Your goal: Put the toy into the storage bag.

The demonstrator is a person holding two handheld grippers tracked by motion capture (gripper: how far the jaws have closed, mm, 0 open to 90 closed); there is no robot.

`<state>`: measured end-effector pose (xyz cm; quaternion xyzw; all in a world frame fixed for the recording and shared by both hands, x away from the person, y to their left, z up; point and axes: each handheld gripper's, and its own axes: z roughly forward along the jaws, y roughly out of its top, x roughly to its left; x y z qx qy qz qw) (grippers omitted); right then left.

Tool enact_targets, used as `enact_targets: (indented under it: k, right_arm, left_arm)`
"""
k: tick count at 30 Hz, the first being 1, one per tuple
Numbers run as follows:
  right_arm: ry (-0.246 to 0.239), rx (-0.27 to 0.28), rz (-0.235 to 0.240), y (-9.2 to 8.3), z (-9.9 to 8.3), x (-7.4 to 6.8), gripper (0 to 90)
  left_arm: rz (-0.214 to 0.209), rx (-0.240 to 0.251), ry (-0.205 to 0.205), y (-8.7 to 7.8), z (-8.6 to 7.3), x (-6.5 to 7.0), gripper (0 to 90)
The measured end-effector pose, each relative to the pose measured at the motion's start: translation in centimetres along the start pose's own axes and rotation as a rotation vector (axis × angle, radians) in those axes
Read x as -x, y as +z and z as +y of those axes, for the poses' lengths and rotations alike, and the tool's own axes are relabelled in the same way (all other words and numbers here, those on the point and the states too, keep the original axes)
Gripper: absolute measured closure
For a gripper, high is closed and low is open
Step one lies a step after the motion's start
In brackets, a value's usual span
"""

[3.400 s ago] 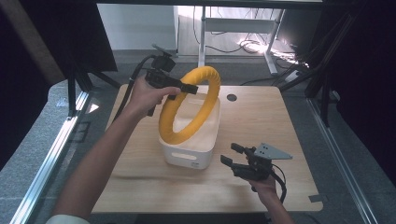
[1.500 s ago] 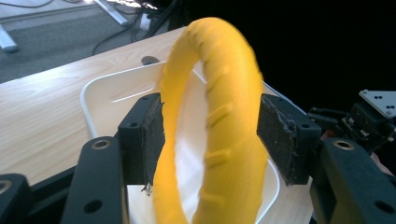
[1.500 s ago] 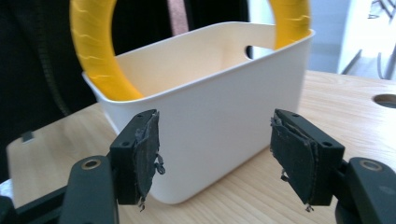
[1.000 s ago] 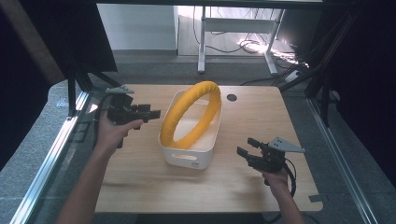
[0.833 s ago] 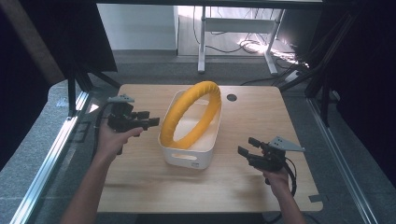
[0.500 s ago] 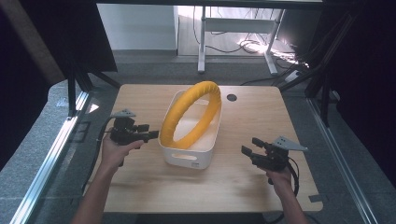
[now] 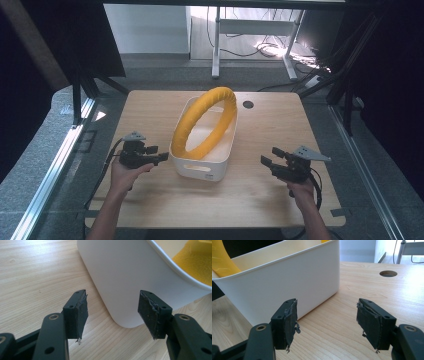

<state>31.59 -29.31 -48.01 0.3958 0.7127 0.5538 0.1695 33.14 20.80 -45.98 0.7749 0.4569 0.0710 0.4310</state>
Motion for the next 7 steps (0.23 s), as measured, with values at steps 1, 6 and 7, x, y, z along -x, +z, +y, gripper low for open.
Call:
enact_targets:
  k: [1, 6, 7]
  right_arm:
    - [-0.003, 0.002, -0.002, -0.02, 0.01, 0.01, 33.6]
    - [-0.001, 0.005, -0.004, -0.11, 0.04, 0.06, 33.7]
    - [-0.001, 0.005, -0.005, -0.12, 0.04, 0.08, 33.6]
  left_arm:
    - [-0.001, 0.001, 0.0, 0.0, 0.01, -0.01, 41.1]
    - [-0.002, 0.004, 0.001, -0.05, -0.03, 0.0, 40.8]
    - [-0.002, 0.005, 0.003, -0.05, -0.07, -0.01, 40.4]
